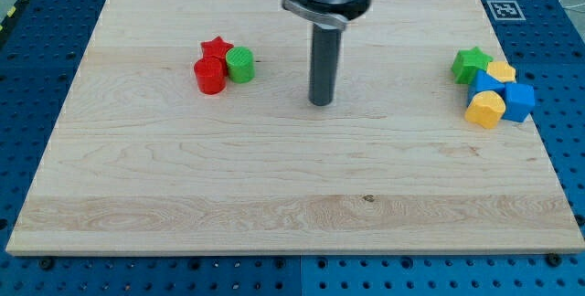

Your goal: Slide the green circle towards the top center of the board

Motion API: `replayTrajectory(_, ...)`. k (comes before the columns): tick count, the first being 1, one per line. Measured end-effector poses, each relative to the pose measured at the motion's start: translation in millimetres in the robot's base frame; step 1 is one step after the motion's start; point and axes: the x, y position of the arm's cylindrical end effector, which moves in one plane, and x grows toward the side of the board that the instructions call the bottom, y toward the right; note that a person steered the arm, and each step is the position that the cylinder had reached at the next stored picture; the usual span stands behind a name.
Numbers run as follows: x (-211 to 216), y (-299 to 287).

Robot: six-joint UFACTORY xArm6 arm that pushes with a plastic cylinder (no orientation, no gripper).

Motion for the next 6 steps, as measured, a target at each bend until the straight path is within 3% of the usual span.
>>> replayTrajectory(3, -11.9, -103.6)
replayTrajectory(6, -77.3, -79.8)
